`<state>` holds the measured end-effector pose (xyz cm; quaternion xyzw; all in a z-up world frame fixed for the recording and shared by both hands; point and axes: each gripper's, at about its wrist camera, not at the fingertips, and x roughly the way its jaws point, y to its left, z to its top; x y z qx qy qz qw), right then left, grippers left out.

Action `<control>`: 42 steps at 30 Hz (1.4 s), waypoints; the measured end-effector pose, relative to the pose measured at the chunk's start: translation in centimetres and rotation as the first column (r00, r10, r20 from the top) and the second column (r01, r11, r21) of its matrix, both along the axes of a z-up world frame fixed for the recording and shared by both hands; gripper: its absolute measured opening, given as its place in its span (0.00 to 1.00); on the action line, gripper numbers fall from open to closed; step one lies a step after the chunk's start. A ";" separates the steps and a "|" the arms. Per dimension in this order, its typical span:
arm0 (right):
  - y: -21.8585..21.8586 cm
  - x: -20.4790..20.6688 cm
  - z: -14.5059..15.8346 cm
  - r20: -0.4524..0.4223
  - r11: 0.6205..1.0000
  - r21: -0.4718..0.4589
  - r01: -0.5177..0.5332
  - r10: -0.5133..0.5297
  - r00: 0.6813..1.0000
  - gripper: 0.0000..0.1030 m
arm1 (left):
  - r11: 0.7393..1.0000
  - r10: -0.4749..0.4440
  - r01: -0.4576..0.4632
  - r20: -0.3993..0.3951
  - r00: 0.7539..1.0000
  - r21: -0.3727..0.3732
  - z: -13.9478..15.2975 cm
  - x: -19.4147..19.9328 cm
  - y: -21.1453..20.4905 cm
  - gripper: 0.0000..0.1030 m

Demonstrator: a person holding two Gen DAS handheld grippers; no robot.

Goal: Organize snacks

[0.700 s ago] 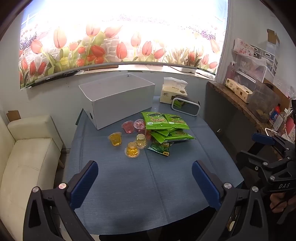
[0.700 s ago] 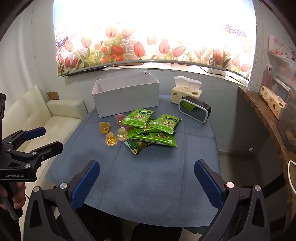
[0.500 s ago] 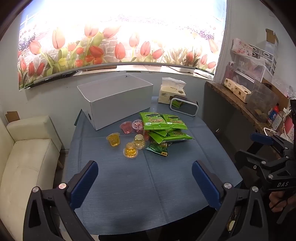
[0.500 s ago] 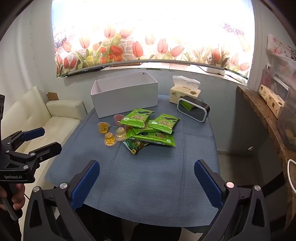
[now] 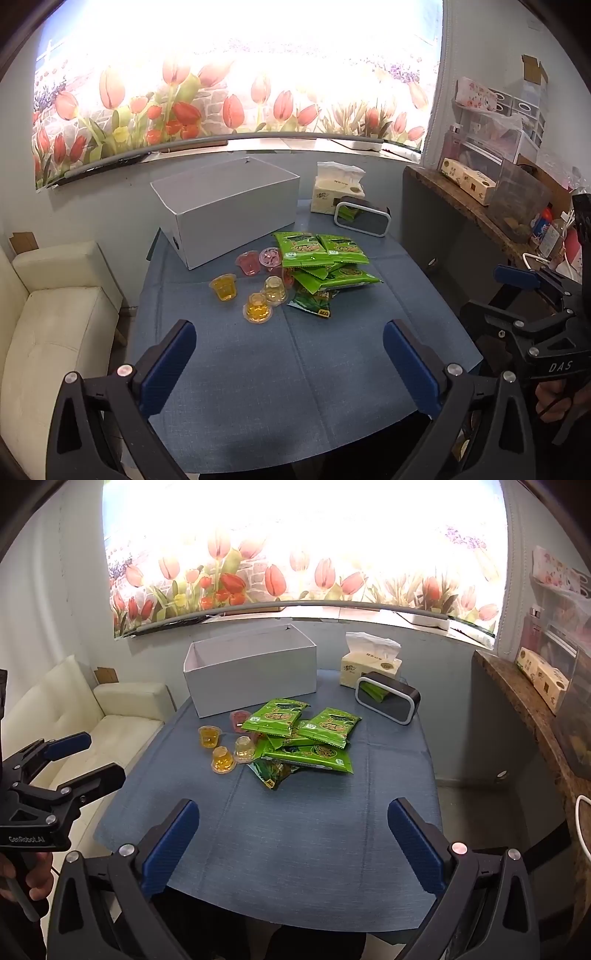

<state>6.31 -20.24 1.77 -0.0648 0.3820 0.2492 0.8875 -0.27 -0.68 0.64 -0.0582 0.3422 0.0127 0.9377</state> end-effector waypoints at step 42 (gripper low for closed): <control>0.0 0.0 0.0 -0.028 1.000 -0.004 0.002 -0.002 1.000 1.00 | 1.000 -0.007 0.007 -0.012 1.000 0.001 0.0 -0.2 -0.7 1.00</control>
